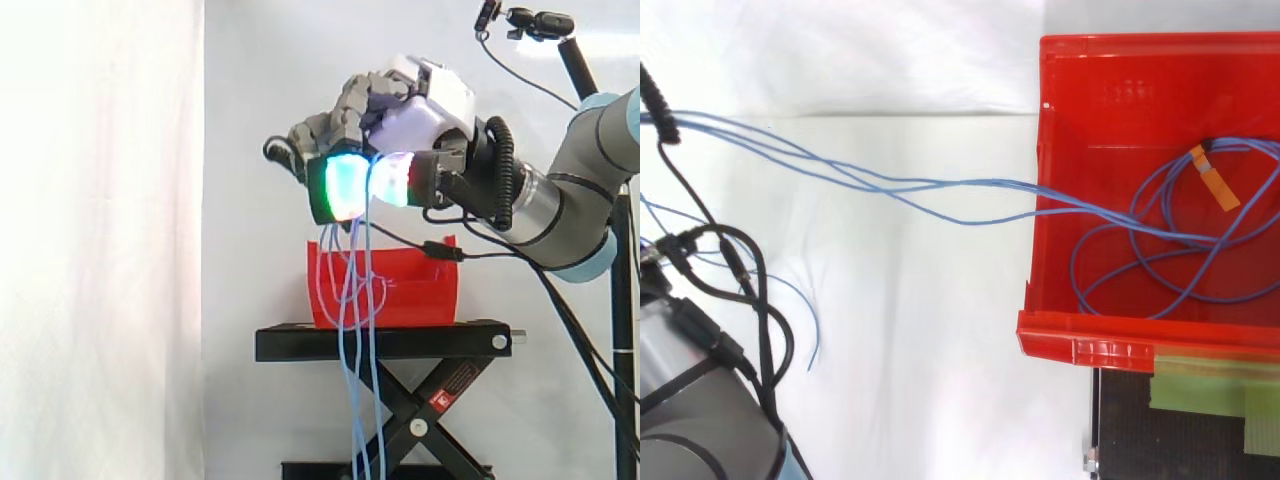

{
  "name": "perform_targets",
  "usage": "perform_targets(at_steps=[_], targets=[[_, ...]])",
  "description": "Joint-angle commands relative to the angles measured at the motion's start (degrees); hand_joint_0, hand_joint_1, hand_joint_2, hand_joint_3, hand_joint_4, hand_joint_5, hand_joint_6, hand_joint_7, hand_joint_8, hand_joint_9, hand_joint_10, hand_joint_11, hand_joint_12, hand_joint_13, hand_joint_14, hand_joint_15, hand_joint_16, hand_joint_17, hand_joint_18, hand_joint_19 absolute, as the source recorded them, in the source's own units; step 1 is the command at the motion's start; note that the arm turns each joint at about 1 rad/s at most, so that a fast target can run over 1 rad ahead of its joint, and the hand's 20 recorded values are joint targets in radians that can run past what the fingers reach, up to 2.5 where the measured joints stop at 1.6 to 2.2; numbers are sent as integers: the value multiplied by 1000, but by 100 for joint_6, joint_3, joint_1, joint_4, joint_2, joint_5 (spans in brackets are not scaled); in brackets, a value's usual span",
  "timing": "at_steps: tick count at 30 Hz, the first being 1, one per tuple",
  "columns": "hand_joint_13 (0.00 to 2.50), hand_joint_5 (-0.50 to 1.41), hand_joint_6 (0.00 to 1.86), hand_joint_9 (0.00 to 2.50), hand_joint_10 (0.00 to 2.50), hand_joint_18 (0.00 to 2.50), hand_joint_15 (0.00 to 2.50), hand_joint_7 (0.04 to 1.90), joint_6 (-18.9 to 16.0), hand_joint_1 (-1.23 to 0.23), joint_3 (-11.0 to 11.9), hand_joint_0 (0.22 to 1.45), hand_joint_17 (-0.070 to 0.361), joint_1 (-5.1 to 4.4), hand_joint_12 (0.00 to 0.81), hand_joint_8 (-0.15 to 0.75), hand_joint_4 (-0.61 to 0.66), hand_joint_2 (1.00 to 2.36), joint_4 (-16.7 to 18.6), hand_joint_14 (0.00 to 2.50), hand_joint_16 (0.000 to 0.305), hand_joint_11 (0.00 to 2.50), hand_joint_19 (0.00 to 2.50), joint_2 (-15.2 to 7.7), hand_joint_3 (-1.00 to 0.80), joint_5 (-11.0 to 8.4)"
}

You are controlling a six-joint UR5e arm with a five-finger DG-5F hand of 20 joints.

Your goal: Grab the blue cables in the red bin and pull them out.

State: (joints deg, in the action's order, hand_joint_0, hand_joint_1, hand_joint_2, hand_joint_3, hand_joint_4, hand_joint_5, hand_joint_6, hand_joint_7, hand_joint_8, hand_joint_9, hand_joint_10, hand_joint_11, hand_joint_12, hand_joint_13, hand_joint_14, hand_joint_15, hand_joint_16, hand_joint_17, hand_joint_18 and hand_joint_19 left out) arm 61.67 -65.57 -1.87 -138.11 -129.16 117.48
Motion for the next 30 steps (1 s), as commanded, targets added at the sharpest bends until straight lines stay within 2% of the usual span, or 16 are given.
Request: perform_targets(at_steps=[1, 3, 5, 7, 9, 10, 11, 12, 17, 19, 25, 30], targets=[[957, 438, 1241, 874, 6, 967, 1053, 328, -1066, -909, 0, 960, 100, -32, 300, 260, 81, 1000, -410, 1888, 44, 1339, 1232, -4, -1000, -489], [960, 439, 1240, 878, 6, 966, 1057, 329, -1610, -910, 0, 959, 99, -59, 300, 261, 89, 1000, -594, 1886, 44, 1343, 1233, -4, -1000, -771], [960, 441, 1237, 878, 7, 966, 1059, 324, -1839, -911, 0, 957, 99, -67, 300, 265, 89, 1000, -700, 1886, 44, 1343, 1231, -4, -1000, -867], [960, 441, 1232, 887, 6, 965, 1057, 336, -2525, -909, 0, 955, 98, -111, 300, 266, 84, 1000, -1095, 1888, 44, 1347, 1233, 5, -1000, -1175], [961, 443, 1232, 887, 6, 965, 1060, 329, -2815, -908, 0, 953, 98, -129, 300, 262, 85, 1000, -1306, 1885, 44, 1348, 1232, -4, -1000, -1351], [962, 444, 1230, 887, 9, 964, 1057, 330, -3078, -908, 0, 953, 99, -147, 307, 262, 84, 1000, -1517, 1887, 44, 1345, 1230, -4, -1000, -1527], [962, 444, 1230, 887, 6, 964, 1042, 330, -3210, -909, 0, 952, 98, -155, 300, 262, 92, 1000, -1614, 1891, 44, 1347, 1230, -4, -1000, -1614], [963, 446, 1229, 887, 6, 964, 1063, 324, -3483, -908, 0, 952, 99, -182, 301, 261, 93, 1000, -1781, 1884, 44, 1338, 1234, -4, -1000, -1817], [966, 451, 1209, 890, 6, 962, 1063, 337, -4186, -906, 0, 949, 99, -243, 307, 262, 94, 1000, -2211, 1879, 44, 1355, 1232, -4, -1000, -2221], [967, 454, 1200, 892, 7, 961, 1044, 334, -4388, -905, 0, 948, 98, -261, 305, 262, 96, 1000, -2334, 1880, 44, 1330, 1236, -4, -1000, -2282], [969, 458, 1185, 893, 9, 961, 1054, 334, -4836, -901, -9, 943, 99, -278, 306, 263, 93, 1000, -2677, 1876, 44, 1327, 1232, -4, -1000, -2300], [969, 472, 1131, 894, 8, 957, 1054, 347, -5012, -889, 0, 928, 99, -296, 303, 263, 100, 1000, -2827, 1873, 44, 1331, 1236, -4, -1000, -2344]])
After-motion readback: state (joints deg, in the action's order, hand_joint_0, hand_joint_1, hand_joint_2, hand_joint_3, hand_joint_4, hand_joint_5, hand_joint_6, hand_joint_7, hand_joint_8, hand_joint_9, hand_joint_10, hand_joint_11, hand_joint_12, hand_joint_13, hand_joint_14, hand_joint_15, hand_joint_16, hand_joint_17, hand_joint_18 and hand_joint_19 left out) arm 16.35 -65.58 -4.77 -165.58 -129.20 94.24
